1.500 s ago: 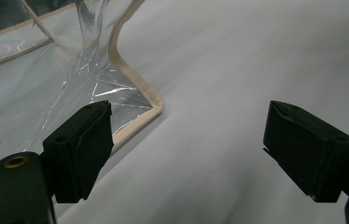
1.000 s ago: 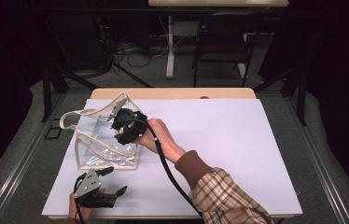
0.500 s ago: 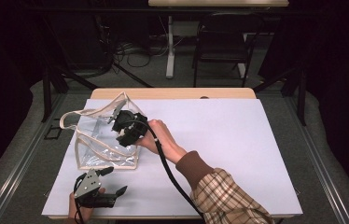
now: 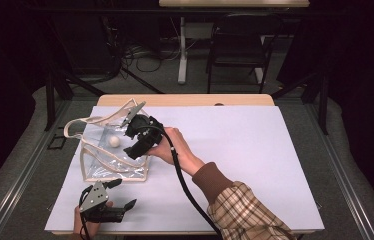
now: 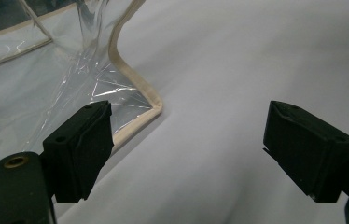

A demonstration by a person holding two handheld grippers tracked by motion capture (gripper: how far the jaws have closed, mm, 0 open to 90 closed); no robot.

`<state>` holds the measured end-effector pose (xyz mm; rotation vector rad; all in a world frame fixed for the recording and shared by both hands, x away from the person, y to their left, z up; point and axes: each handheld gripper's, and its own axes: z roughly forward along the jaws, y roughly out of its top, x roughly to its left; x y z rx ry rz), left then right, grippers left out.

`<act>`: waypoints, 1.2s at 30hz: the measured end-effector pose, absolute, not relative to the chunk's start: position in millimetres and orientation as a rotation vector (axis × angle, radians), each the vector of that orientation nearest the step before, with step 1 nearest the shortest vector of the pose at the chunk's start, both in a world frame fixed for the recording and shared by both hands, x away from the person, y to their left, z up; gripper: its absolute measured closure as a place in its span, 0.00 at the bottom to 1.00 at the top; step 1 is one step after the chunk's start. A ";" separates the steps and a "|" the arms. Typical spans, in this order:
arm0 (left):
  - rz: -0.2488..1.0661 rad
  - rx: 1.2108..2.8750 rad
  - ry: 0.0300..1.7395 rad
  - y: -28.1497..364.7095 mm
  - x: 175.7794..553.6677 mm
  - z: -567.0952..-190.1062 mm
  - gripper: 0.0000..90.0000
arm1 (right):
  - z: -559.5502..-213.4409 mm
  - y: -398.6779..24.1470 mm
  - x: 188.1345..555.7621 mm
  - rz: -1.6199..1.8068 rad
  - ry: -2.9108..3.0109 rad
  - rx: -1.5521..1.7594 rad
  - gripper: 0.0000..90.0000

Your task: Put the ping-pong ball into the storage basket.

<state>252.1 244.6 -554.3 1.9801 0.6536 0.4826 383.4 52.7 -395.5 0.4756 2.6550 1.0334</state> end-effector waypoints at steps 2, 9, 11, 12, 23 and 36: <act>0.483 1.983 0.654 244.0 252.2 -554.0 0.18 | -393.1 49.3 383.6 1.054 2.647 0.481 0.18; 0.477 1.983 0.650 241.2 253.9 -554.0 0.18 | -386.5 33.0 383.1 1.104 2.633 0.513 0.13; 0.478 1.984 0.645 239.9 254.7 -553.7 0.18 | -384.4 26.7 383.0 1.115 2.629 0.522 0.13; 0.480 1.986 0.646 239.4 254.8 -553.8 0.18 | -383.3 22.6 382.8 1.121 2.618 0.530 0.13; 0.477 1.992 0.653 238.5 255.9 -555.0 0.18 | -374.7 -10.4 381.2 1.133 2.575 0.566 0.11; 0.477 1.991 0.660 240.4 254.4 -555.8 0.18 | -375.6 -42.6 380.4 1.121 2.541 0.604 0.07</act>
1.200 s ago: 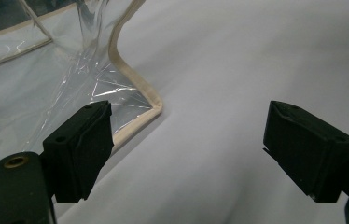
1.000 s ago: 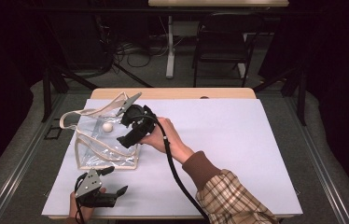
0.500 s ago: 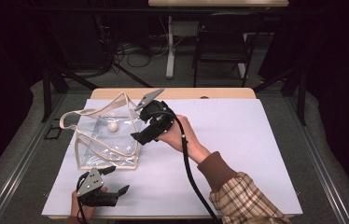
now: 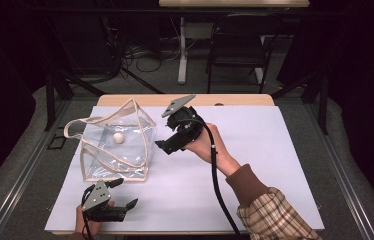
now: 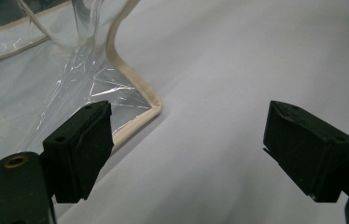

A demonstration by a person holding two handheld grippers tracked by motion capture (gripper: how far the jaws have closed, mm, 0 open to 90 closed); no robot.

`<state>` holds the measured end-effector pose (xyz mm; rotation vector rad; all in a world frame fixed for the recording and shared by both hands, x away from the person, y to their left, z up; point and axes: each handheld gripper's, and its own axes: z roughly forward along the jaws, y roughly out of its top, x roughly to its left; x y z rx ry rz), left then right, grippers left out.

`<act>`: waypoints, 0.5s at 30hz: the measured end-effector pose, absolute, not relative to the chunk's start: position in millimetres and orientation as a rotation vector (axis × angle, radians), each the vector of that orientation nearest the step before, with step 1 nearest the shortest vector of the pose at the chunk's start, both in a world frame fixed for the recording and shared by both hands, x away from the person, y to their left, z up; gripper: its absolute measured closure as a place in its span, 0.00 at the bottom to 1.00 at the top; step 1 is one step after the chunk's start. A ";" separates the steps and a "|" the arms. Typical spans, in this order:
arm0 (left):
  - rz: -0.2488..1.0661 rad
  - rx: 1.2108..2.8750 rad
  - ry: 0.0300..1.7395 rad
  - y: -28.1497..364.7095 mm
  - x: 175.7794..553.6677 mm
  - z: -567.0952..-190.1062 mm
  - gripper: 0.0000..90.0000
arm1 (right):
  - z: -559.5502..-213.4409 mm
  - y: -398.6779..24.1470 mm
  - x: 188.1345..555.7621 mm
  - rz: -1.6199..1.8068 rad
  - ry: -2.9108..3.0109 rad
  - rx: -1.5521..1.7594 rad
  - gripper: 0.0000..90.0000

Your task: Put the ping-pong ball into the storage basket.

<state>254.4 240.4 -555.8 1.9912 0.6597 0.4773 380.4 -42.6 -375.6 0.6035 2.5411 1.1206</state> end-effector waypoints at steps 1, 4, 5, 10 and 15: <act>0.477 1.992 0.657 240.3 254.1 -555.8 0.18 | -376.0 -44.8 380.1 1.118 2.541 0.604 0.06; 0.478 1.994 0.656 241.3 253.4 -555.4 0.18 | -377.3 -51.7 378.2 1.123 2.531 0.614 0.05; 0.480 1.992 0.655 241.4 253.2 -555.2 0.18 | -378.0 -53.9 377.4 1.123 2.525 0.617 0.05; 0.475 1.994 0.650 241.2 253.2 -555.4 0.18 | -381.2 -65.2 371.6 1.092 2.520 0.625 0.03; 0.475 1.993 0.649 239.9 254.1 -555.4 0.18 | -385.2 -77.7 366.7 1.074 2.511 0.629 0.01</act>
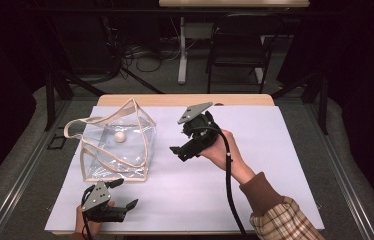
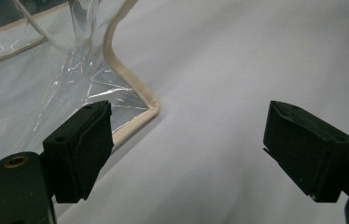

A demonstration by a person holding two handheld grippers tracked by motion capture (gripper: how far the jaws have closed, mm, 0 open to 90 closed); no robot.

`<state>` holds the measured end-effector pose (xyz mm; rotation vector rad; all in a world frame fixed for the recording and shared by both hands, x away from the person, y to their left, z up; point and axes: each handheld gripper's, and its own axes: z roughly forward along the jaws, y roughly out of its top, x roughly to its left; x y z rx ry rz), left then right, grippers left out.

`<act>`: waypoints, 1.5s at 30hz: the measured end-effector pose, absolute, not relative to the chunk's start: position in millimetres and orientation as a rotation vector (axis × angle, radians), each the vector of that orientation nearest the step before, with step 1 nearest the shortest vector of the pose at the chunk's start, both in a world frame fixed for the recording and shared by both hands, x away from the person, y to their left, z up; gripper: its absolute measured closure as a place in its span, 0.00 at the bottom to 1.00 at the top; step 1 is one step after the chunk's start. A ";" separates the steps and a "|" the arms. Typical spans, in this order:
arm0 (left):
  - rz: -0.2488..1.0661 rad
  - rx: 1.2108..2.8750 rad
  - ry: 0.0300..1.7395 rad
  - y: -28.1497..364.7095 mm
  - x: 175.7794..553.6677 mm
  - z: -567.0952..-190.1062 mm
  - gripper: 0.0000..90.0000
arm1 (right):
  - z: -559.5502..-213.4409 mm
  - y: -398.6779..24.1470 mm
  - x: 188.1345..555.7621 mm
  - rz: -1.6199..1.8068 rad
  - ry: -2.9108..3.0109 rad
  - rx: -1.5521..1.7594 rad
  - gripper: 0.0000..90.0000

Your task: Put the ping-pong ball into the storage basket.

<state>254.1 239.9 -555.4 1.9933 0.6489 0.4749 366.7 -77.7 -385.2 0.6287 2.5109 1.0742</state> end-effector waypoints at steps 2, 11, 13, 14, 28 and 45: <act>0.475 1.996 0.647 239.4 254.2 -555.4 0.18 | -387.6 -82.7 364.7 1.066 2.508 0.633 0.01; 0.474 1.999 0.646 239.1 254.8 -555.6 0.18 | -400.7 -109.8 356.4 1.061 2.472 0.689 0.00; 0.474 1.999 0.646 239.1 254.9 -555.5 0.18 | -403.9 -115.1 355.0 1.060 2.466 0.699 0.00; 0.474 1.999 0.646 239.0 255.1 -555.5 0.18 | -405.8 -118.0 354.2 1.062 2.462 0.707 0.00; 0.473 1.995 0.641 238.3 255.2 -555.7 0.18 | -429.7 -153.4 338.7 1.069 2.395 0.771 0.01; 0.468 2.001 0.640 237.0 255.5 -556.3 0.18 | -460.1 -192.0 319.8 1.055 2.345 0.864 0.01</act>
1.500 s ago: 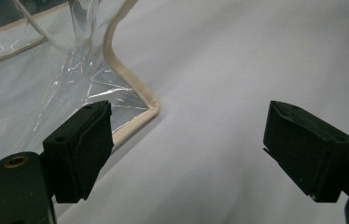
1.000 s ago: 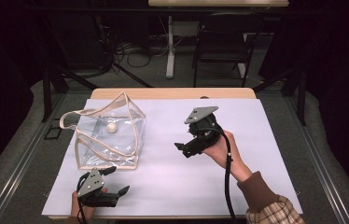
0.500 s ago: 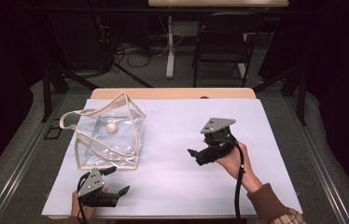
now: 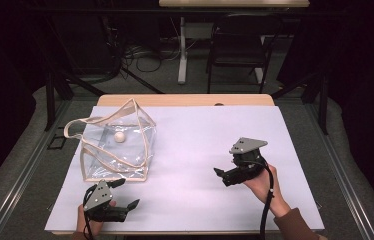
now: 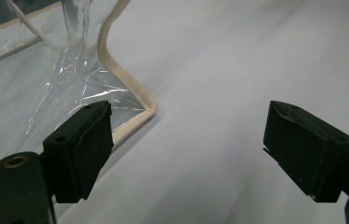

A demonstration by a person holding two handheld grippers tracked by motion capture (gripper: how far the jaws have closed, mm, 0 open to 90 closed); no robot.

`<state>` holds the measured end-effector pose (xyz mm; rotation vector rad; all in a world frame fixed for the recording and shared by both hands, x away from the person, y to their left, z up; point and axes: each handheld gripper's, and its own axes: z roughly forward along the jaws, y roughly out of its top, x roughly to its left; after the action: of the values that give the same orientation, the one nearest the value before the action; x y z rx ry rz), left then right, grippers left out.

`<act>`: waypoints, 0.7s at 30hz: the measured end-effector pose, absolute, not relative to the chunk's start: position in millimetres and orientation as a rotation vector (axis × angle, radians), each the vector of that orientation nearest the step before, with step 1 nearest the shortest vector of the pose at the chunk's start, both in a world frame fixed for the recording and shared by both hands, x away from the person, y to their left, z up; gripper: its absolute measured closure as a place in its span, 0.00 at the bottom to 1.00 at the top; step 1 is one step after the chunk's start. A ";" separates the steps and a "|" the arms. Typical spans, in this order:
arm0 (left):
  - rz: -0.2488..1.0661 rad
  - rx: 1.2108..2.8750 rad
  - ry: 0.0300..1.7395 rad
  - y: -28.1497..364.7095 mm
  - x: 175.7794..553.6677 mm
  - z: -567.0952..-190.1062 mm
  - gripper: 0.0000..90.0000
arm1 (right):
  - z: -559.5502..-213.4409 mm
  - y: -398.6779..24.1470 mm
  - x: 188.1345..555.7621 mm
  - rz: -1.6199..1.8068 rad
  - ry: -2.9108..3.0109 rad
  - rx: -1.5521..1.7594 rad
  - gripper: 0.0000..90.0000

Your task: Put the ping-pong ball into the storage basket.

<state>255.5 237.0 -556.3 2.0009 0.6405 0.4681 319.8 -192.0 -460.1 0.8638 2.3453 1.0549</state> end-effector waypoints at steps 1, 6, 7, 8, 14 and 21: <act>0.468 2.002 0.640 236.9 255.4 -556.2 0.18 | -461.8 -194.2 318.7 1.048 2.342 0.869 0.01; 0.468 2.003 0.639 237.1 255.8 -556.5 0.18 | -469.9 -204.3 312.6 1.046 2.332 0.896 0.01; 0.467 2.005 0.639 236.8 255.7 -556.5 0.18 | -471.4 -205.9 311.2 1.041 2.333 0.900 0.01; 0.467 2.004 0.637 236.7 255.8 -556.5 0.18 | -472.8 -207.6 309.8 1.044 2.331 0.905 0.01; 0.469 2.004 0.637 236.7 255.9 -556.6 0.18 | -482.2 -218.3 302.0 1.038 2.318 0.929 0.01; 0.469 2.006 0.637 236.5 255.8 -556.6 0.18 | -494.6 -230.9 291.2 1.033 2.309 0.956 0.01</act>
<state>255.8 236.5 -556.6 2.0064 0.6371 0.4685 291.2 -230.9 -494.6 0.9565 2.3086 1.0330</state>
